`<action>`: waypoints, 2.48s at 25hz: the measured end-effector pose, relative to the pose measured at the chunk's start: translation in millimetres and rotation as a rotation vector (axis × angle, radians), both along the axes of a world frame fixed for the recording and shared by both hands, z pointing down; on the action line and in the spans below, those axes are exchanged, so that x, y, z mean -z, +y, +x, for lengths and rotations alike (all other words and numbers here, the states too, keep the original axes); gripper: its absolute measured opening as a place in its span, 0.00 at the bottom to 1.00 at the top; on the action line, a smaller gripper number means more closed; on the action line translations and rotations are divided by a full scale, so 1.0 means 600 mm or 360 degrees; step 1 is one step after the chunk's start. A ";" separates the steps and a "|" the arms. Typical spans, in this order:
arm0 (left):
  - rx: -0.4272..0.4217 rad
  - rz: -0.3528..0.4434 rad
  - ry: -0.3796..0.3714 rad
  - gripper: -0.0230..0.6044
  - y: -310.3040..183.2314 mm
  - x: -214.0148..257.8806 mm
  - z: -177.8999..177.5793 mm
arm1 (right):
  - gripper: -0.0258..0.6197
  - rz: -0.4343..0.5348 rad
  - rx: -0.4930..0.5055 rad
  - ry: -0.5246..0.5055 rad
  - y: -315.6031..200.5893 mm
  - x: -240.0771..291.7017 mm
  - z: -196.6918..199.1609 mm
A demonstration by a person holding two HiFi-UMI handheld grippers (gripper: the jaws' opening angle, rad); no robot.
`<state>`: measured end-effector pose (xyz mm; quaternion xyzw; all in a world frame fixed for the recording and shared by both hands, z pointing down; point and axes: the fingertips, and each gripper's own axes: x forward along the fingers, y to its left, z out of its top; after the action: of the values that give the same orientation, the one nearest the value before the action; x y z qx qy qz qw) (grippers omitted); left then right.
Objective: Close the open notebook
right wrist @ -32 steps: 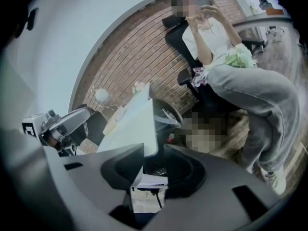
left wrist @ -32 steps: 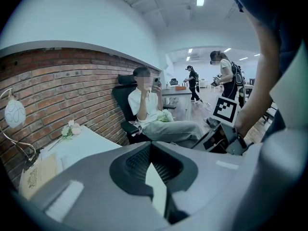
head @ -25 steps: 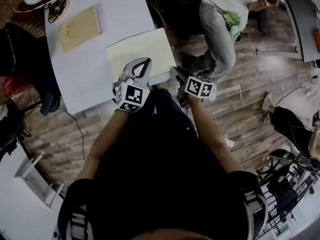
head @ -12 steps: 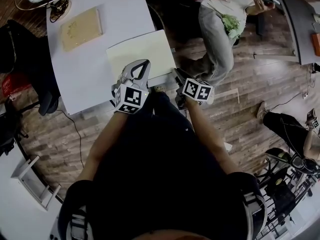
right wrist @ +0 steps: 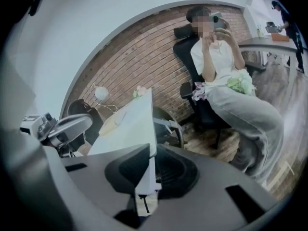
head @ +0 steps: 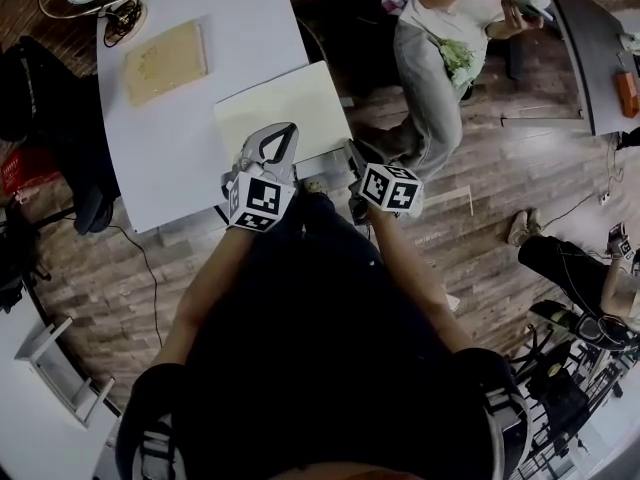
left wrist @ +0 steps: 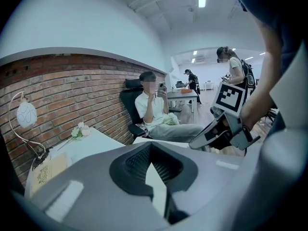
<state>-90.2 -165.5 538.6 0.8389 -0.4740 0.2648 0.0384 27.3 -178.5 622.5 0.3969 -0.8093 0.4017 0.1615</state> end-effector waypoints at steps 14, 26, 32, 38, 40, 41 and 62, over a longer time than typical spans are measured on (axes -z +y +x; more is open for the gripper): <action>0.0110 0.0077 0.0014 0.03 0.011 0.027 -0.031 | 0.11 0.0243 0.0079 0.0159 -0.016 0.064 -0.021; 0.0228 0.0128 0.0016 0.03 0.030 0.045 -0.068 | 0.10 0.0414 0.0166 0.0266 -0.030 0.102 -0.047; 0.0274 0.0147 0.0015 0.03 0.038 0.052 -0.085 | 0.10 0.0510 0.0226 0.0329 -0.036 0.121 -0.066; 0.0334 0.0164 0.0009 0.03 0.050 0.057 -0.109 | 0.10 0.0583 0.0263 0.0371 -0.039 0.133 -0.084; 0.0355 0.0165 0.0009 0.03 0.053 0.057 -0.115 | 0.09 0.0613 0.0282 0.0382 -0.040 0.138 -0.091; 0.0363 0.0166 0.0010 0.03 0.055 0.057 -0.117 | 0.09 0.0628 0.0293 0.0390 -0.040 0.140 -0.094; 0.0503 0.0196 0.0001 0.03 0.104 0.068 -0.144 | 0.09 0.0794 0.0439 0.0426 -0.013 0.169 -0.137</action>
<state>-176.9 -103.3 497.9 0.7547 -0.6154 0.2256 0.0283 -54.9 -186.1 521.1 0.3601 -0.9007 0.1094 0.2171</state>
